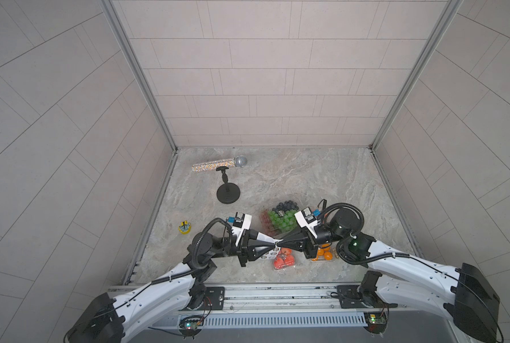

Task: Label fruit boxes
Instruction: Adjust the label sticker.

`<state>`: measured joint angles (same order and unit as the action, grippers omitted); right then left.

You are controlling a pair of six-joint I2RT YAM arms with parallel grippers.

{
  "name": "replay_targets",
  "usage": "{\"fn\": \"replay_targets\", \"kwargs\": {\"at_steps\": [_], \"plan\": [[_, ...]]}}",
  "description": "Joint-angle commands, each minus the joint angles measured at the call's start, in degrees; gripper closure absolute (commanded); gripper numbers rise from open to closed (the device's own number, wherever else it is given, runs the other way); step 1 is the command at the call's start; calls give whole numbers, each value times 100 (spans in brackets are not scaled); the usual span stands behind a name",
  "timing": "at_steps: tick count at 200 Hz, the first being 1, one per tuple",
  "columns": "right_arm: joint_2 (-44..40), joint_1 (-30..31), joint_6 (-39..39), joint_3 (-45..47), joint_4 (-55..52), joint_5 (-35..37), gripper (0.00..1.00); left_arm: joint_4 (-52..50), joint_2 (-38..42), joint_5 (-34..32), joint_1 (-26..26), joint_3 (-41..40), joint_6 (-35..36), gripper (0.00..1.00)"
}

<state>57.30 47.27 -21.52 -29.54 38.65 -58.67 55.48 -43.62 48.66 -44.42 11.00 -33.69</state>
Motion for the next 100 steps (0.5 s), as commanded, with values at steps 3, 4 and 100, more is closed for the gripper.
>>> {"fn": "replay_targets", "kwargs": {"at_steps": [3, 4, 100], "plan": [[-116, 37, 165, -65, -26, -4, 100, 251, 45, 99, -2, 69, 19, 80], [-119, 37, 165, -67, -25, -4, 100, 252, 41, 104, 1, 64, 20, 80], [-121, 28, 69, -30, 104, -67, 100, 155, 129, 110, 4, -5, 48, 91]]}}
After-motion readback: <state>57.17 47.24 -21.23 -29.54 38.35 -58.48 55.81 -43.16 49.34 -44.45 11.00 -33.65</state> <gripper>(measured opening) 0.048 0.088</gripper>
